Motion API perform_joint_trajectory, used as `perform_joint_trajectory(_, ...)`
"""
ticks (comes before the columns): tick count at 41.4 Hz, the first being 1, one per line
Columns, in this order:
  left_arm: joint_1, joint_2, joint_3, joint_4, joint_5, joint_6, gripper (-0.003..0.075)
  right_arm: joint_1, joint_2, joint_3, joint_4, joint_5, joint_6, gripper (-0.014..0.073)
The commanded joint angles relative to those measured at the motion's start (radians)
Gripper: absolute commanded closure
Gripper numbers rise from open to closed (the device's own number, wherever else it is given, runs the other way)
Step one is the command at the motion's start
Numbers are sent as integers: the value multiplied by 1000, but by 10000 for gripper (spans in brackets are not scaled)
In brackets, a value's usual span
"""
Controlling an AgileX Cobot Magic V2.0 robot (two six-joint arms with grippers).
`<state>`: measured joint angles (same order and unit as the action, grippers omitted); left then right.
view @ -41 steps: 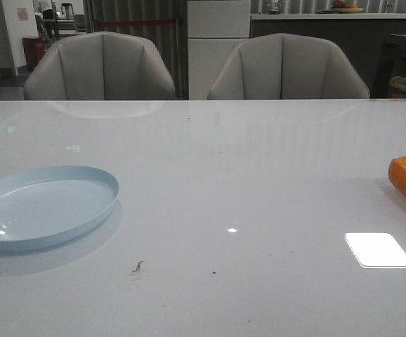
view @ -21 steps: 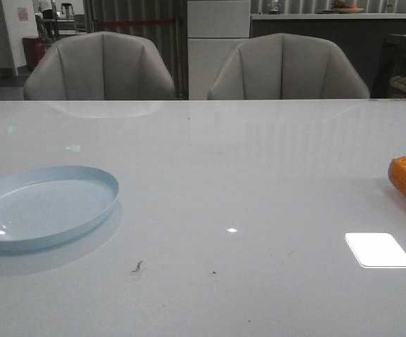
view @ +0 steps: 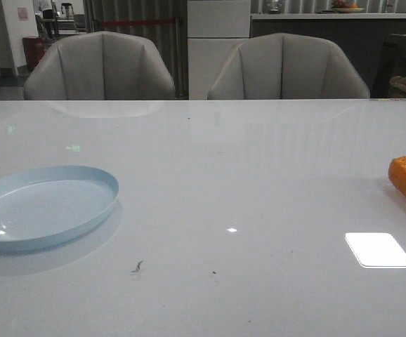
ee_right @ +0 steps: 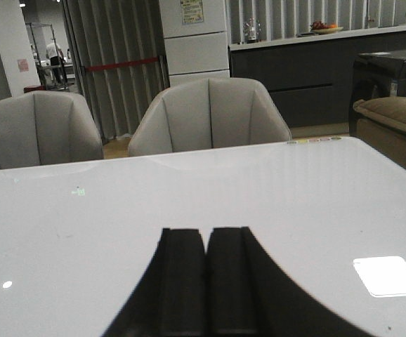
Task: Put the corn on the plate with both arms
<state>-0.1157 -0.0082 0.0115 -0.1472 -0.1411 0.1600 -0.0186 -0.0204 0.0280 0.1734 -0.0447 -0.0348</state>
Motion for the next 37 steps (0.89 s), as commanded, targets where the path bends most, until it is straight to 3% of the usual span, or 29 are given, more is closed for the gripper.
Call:
perform_joint_trajectory(1, -8, -18, 6, -9, -135, 0, 627, -1, -14, -40, -9, -149, -4, 527)
perform_joint_trajectory(13, -8, 31, -194, 84, -82, 0, 627, -1, 34, -310, -21, -50, -4, 527)
perform_joint_trajectory(28, -8, 452, -545, 84, 33, 0, 627, -1, 455, -702, -25, 116, -4, 527)
perform_joint_trajectory(37, -8, 689, -588, 84, 54, 0, 627, -1, 701, -735, -25, 199, -4, 527)
